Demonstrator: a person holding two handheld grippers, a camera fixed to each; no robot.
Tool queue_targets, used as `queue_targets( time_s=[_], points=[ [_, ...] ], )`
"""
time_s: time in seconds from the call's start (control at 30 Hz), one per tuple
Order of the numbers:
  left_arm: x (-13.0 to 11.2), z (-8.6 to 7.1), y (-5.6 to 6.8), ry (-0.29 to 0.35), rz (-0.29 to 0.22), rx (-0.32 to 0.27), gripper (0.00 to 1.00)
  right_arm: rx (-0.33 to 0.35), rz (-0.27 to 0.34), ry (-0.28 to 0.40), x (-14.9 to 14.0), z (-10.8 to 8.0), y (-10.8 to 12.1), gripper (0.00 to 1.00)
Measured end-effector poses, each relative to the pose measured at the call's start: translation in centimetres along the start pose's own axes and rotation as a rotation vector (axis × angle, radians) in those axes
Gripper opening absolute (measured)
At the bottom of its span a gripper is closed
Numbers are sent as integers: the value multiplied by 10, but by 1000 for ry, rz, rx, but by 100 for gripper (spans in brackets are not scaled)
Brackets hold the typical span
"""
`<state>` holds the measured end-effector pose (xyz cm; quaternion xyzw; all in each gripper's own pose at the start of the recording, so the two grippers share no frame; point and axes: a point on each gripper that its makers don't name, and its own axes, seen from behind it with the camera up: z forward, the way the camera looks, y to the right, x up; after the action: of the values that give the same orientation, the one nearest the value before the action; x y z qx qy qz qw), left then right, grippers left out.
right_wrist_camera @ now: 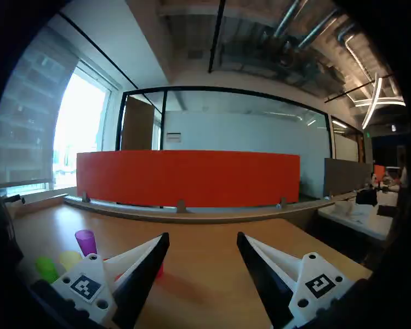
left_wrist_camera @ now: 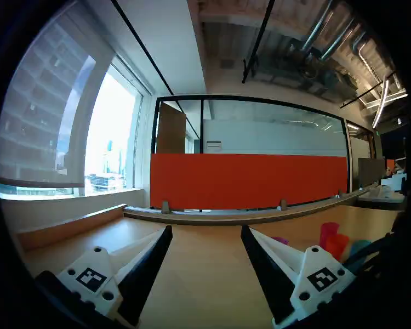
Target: Pour water
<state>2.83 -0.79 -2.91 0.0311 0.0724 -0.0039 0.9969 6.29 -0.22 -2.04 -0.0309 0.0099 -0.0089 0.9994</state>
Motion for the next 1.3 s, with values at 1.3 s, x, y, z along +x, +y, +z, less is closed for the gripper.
queue_targets(
  time_s=[1.3],
  points=[
    [-59,13,7,-89,16,-14,93,7,2,-1,3,-5,-5,96]
  ],
)
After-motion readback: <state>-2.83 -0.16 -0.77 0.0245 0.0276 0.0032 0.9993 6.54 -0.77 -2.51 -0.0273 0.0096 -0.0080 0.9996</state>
